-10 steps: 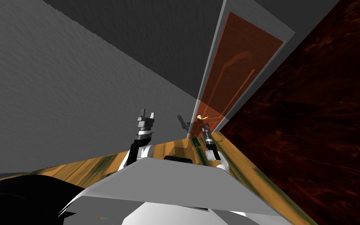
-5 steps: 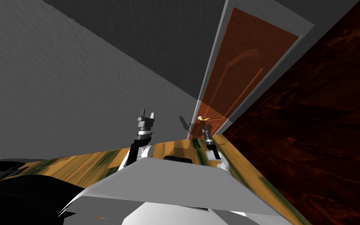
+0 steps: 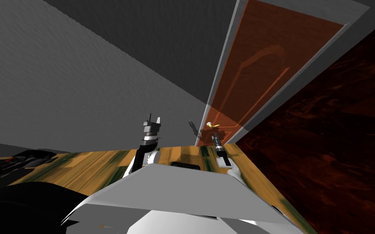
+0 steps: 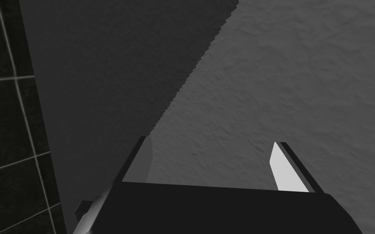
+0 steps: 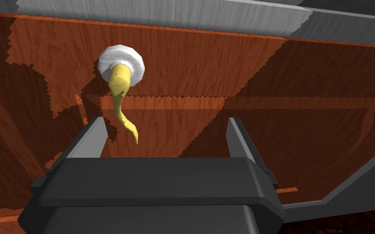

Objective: Pull the door open

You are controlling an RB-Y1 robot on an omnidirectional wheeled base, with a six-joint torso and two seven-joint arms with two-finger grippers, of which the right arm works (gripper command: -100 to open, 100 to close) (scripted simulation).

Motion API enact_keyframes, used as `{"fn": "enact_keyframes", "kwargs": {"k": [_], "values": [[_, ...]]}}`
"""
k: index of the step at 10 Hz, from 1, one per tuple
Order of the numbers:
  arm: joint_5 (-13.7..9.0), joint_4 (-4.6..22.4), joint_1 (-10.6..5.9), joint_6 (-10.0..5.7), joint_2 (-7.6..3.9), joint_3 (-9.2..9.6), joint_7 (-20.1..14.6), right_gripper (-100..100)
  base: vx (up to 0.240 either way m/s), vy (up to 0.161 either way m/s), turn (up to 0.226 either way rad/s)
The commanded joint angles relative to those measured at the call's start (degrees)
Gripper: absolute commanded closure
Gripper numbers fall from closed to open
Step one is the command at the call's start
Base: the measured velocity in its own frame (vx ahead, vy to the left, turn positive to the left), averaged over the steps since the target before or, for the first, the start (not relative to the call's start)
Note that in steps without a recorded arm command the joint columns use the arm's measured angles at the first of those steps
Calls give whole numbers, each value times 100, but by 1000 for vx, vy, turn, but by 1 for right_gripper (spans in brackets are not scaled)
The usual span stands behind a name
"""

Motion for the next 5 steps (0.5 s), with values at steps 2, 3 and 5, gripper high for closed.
{"fn": "enact_keyframes", "kwargs": {"k": [2,3,5], "values": [[-2,372,-127,-44,-76,11,-74,-100,21,-116,135],[-4,518,-180,-70,-106,14,-102,-100,19,-110,127],[-7,809,-285,-120,-167,21,-157,-100,16,-109,129]]}}
